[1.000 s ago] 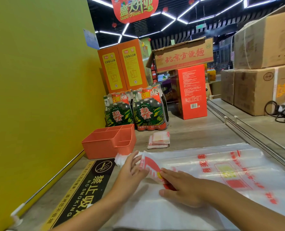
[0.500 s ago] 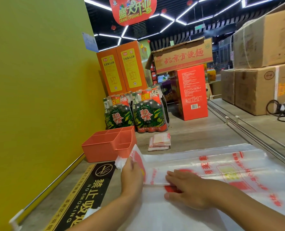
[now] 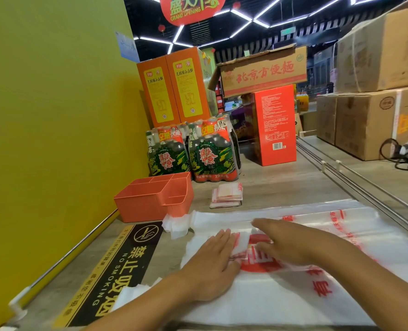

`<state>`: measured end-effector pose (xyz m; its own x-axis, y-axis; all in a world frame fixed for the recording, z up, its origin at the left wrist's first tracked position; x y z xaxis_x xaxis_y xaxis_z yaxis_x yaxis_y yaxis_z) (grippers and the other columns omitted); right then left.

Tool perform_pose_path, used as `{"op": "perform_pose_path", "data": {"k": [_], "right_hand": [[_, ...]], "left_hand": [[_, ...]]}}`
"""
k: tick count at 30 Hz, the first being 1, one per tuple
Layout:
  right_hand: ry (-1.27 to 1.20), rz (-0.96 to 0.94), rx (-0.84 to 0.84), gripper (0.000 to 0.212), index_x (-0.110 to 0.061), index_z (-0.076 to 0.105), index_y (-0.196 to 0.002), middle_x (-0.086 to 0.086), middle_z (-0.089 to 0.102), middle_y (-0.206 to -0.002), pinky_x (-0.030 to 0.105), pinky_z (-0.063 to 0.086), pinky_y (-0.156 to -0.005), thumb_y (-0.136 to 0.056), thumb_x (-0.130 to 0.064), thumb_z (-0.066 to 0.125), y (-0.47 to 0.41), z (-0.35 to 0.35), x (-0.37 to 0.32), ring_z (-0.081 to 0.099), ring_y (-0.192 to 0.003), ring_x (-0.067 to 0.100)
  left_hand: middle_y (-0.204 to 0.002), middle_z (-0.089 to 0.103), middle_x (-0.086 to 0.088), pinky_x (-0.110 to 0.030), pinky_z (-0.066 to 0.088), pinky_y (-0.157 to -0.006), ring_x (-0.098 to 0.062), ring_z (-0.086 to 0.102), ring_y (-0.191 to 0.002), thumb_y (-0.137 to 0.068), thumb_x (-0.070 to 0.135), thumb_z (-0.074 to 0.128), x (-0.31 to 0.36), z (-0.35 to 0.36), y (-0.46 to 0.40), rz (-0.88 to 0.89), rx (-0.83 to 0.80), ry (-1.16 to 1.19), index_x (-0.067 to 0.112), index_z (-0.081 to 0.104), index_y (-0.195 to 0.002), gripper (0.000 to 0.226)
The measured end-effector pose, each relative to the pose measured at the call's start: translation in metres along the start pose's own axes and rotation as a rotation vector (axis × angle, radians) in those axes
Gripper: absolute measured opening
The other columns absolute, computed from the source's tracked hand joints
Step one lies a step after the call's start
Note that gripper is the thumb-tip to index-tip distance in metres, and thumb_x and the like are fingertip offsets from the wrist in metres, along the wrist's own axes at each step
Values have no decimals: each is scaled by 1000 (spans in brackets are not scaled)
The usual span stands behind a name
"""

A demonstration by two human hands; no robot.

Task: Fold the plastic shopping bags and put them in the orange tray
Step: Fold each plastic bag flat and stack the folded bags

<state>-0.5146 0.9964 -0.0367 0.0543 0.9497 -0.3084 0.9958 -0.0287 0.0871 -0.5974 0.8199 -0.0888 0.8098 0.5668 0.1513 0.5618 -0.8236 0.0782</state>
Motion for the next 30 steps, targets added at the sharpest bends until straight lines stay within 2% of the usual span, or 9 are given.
{"op": "perform_pose_path", "data": {"k": [2,6,14,16,18,20,22,26,30], "right_hand": [[-83,-84,-27,71,-28,10,-162,-11,6,-168,32,16,-124,-104,-49,44,0,9,-12,15,-153,10],[-76,-141,-155,89,-27,-3,-161,-10,-8,-168,35,1,-126,-92,-75,26,0,35,-27,-7,-153,6],[112,-95,-226,83,-24,-9,-160,-4,-14,-167,36,-3,-123,-98,-71,18,-3,47,-31,-13,-154,15],[109,-101,-214,79,-24,-4,-161,-4,-9,-168,39,-1,-124,-100,-68,19,-3,47,-31,-9,-155,16],[38,-110,-146,68,-27,25,-158,-2,21,-166,44,12,-126,-102,-64,22,-4,43,-28,16,-153,21],[-3,-133,2,49,-28,58,-122,-3,62,-128,42,30,-116,-103,-61,27,-7,38,-26,52,-120,19],[10,-130,86,41,-29,61,-112,-6,66,-106,37,35,-111,-102,-59,34,-6,33,-27,56,-102,15],[73,-129,199,54,-32,44,-147,-5,58,-136,32,46,-93,-97,-47,56,-2,22,-40,54,-115,16],[227,-64,350,36,-33,52,-138,-1,68,-117,34,51,-81,-102,-36,52,-12,-3,-34,63,-101,23]], "left_hand": [[-166,-18,4,-29,-12,-123,-5,-22,-150,-106,47,19,-2,4,-3,-5,-23,-23,23,-11,-160,66],[-166,-21,2,-30,-10,-124,-6,-24,-149,-91,53,16,-8,3,-5,19,-67,-47,18,-12,-160,81],[-163,-24,16,-19,-10,-117,3,-22,-147,-107,50,24,-29,-8,8,43,-159,60,29,-14,-159,67],[-165,-15,16,-23,-6,-121,0,-14,-150,-107,50,29,-38,-11,3,74,-184,48,28,-7,-161,68],[-165,18,9,-34,20,-124,-11,20,-151,-105,51,36,-44,-23,0,138,-133,-33,28,17,-159,62],[-136,55,2,-33,44,-99,-17,54,-117,-103,44,46,-46,-38,2,206,-37,-114,24,43,-140,42],[-116,63,0,-34,50,-87,-18,58,-99,-102,32,49,-42,-49,1,259,41,-193,19,54,-127,29],[-127,68,5,-35,52,-90,-16,64,-109,-99,19,52,-36,-72,-5,304,206,-262,26,59,-137,39],[-116,72,8,-30,52,-82,-13,67,-100,-99,18,54,-29,-95,-10,355,327,-195,25,65,-130,34]]}}
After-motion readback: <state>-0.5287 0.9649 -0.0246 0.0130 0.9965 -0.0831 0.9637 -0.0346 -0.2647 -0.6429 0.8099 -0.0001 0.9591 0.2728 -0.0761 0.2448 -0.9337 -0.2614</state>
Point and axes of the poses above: each hand's wrist, its own y-axis away from the middle knuckle, its own z-axis out of the palm, x = y × z, the point moved 3 cm from there along -y, towards the middle knuckle
